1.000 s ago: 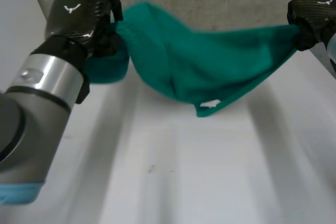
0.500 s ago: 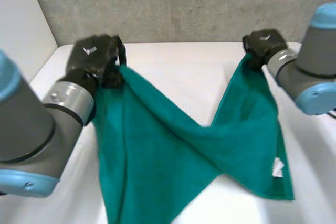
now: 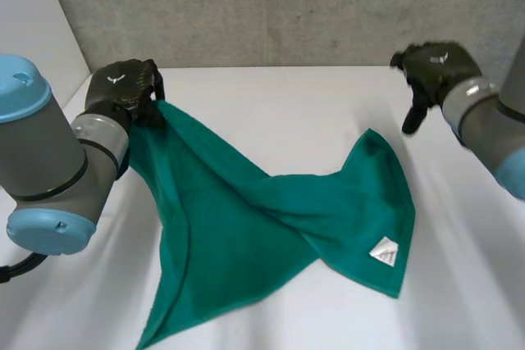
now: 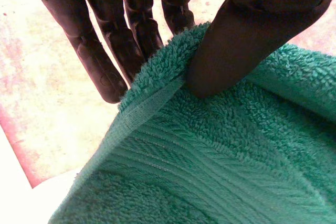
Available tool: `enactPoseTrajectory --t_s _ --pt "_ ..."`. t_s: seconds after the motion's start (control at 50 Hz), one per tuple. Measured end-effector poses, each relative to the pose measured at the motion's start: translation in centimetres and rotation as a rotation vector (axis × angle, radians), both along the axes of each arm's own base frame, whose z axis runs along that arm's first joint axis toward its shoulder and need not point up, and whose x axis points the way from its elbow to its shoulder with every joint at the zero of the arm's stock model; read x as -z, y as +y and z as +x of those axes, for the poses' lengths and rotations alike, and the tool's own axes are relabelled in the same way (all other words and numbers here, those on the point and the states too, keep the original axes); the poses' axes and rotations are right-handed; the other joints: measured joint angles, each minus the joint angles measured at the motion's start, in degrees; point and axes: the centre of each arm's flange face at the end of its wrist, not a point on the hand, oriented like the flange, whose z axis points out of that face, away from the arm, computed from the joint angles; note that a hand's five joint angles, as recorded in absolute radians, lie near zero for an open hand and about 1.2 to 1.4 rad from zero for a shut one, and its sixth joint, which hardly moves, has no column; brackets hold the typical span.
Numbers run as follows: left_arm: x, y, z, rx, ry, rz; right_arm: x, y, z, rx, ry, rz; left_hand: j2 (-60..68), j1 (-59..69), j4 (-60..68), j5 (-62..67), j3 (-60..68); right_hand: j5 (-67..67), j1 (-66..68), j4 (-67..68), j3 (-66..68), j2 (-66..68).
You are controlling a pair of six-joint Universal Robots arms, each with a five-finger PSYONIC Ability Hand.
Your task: Fold the towel.
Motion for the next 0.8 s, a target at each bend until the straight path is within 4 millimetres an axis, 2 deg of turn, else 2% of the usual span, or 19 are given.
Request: enactPoseTrajectory --t_s 0.02,0.04,0.06,0.1,0.12,0.16,0.18,0.2,0.24,0.26,0.32,0.36,0.52,0.56,0.58,0.62,0.72,0.76,0.8 --pt "0.0 -0.1 0.1 -0.003 0.000 0.000 0.3 0.9 -0.2 -0.013 0.006 0.029 0.0 0.0 0.0 0.0 0.0 0.0 0.0 0.0 0.0 0.0" --pt "0.0 -0.1 0.1 -0.003 0.000 0.000 0.3 0.9 -0.2 -0.013 0.006 0.029 0.0 0.0 0.0 0.0 0.0 0.0 0.0 0.0 0.0 0.0" --pt "0.3 -0.4 0.3 -0.010 -0.003 0.007 1.5 3.6 -0.5 -0.057 0.019 0.117 0.0 0.0 0.0 0.0 0.0 0.0 0.0 0.0 0.1 0.0" --pt "0.6 -0.5 0.3 -0.013 -0.006 0.014 2.2 4.9 -0.7 -0.082 0.022 0.164 0.0 0.0 0.0 0.0 0.0 0.0 0.0 0.0 0.1 0.0" --pt "0.6 -0.5 0.3 -0.013 -0.006 0.014 2.2 4.9 -0.7 -0.082 0.022 0.164 0.0 0.0 0.0 0.0 0.0 0.0 0.0 0.0 0.1 0.0" --pt "1.1 -0.7 0.3 -0.014 -0.011 0.027 4.2 7.6 -0.9 -0.137 0.021 0.253 0.0 0.0 0.0 0.0 0.0 0.0 0.1 0.1 0.2 0.1" --pt "1.1 -0.7 0.3 -0.014 -0.011 0.027 4.2 7.6 -0.9 -0.137 0.021 0.253 0.0 0.0 0.0 0.0 0.0 0.0 0.1 0.1 0.2 0.1" --pt "1.5 -0.7 0.3 -0.014 -0.015 0.036 5.9 9.4 -0.9 -0.180 0.009 0.305 0.0 0.0 0.0 0.0 0.0 0.8 0.5 0.7 1.4 1.0" --pt "1.6 -0.7 0.3 -0.014 -0.016 0.039 6.4 9.8 -0.8 -0.190 0.004 0.315 0.0 0.0 0.0 0.0 0.0 0.8 0.5 0.7 1.4 1.0" --pt "1.9 -0.7 0.3 -0.014 -0.018 0.044 7.6 10.9 -0.7 -0.213 -0.017 0.330 0.0 0.0 0.0 0.0 0.0 2.5 1.8 2.6 3.8 3.2" --pt "2.0 -0.7 0.3 -0.014 -0.019 0.048 8.8 11.5 -0.3 -0.231 -0.054 0.327 0.0 0.0 0.0 0.0 0.0 5.7 5.4 6.6 7.7 7.2" --pt "2.0 -0.7 0.3 -0.014 -0.019 0.049 9.0 11.6 -0.2 -0.234 -0.065 0.324 0.0 0.0 0.0 0.0 0.0 5.7 5.4 6.6 7.7 7.2" --pt "1.9 -0.6 0.4 -0.016 -0.019 0.050 12.4 10.8 1.4 -0.252 -0.114 0.336 0.0 0.0 0.0 0.0 0.0 21.2 19.9 22.9 24.1 23.7" --pt "1.9 -0.5 0.4 -0.017 -0.018 0.051 13.3 10.3 1.9 -0.252 -0.110 0.339 0.0 0.0 0.0 0.0 0.0 42.7 38.1 44.4 45.4 45.3" --pt "1.9 -0.5 0.4 -0.017 -0.018 0.051 13.3 10.3 1.9 -0.252 -0.110 0.339 0.0 0.0 0.0 0.0 0.0 42.7 38.1 44.4 45.4 45.3" --pt "2.0 -0.5 0.5 -0.019 -0.019 0.055 13.7 9.7 2.1 -0.247 -0.106 0.334 0.0 0.0 0.0 0.0 0.0 50.8 43.7 52.5 53.3 53.3" --pt "2.4 -0.5 0.9 -0.028 -0.024 0.068 13.2 8.2 2.2 -0.203 -0.101 0.289 0.0 0.0 0.0 0.0 0.0 52.3 44.1 55.1 55.7 54.8" --pt "2.5 -0.6 1.0 -0.030 -0.026 0.073 12.6 7.7 2.1 -0.187 -0.100 0.264 0.0 0.0 0.0 0.0 0.0 52.3 44.1 55.1 55.7 54.8" --pt "2.8 -0.6 1.1 -0.033 -0.030 0.080 10.9 7.0 2.0 -0.172 -0.093 0.208 0.0 0.0 0.0 0.0 0.0 52.4 44.1 55.1 55.7 54.8"
